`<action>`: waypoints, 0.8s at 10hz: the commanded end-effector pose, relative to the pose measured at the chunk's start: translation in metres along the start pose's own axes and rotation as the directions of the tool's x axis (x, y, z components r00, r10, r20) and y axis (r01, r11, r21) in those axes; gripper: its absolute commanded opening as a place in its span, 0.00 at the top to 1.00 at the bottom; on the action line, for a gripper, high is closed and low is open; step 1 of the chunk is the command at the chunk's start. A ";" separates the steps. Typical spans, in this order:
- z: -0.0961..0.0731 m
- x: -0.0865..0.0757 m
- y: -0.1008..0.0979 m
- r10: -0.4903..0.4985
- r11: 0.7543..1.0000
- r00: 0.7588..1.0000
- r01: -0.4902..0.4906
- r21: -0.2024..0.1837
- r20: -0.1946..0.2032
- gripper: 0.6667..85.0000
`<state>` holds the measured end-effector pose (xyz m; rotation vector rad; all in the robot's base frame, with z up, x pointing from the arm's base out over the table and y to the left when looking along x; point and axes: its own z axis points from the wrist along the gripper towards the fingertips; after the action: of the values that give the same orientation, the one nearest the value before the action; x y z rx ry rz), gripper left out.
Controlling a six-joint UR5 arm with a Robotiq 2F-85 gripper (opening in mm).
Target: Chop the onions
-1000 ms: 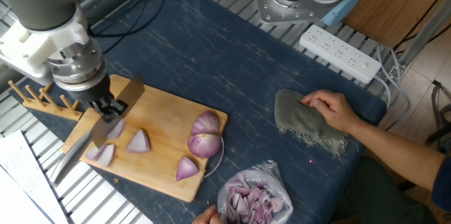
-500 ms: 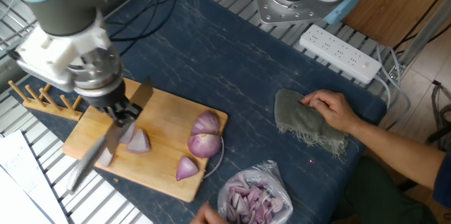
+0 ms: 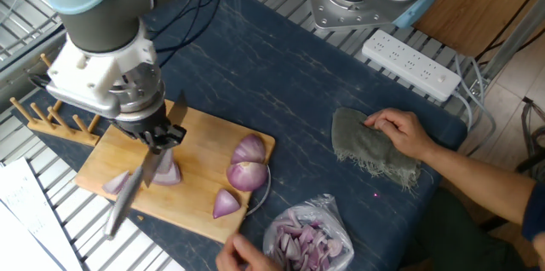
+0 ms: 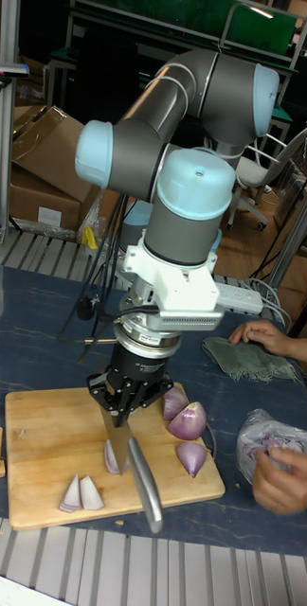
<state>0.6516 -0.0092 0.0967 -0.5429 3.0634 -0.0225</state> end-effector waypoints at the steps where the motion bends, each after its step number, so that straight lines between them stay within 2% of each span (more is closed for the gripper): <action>1: 0.001 0.001 0.014 -0.044 0.998 0.999 0.044 -0.039 -0.003 1.00; 2: 0.002 0.000 0.014 -0.057 0.997 0.998 0.057 -0.042 0.000 1.00; 4: 0.004 -0.004 0.004 -0.116 0.993 0.993 0.116 -0.003 0.007 1.00; 6: 0.004 -0.005 -0.001 -0.135 0.991 0.991 0.135 0.017 0.005 1.00; 8: 0.005 -0.006 -0.001 -0.137 0.990 0.991 0.137 0.016 0.009 1.00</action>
<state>0.6551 -0.0080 0.0917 -0.7296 3.0209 -0.0483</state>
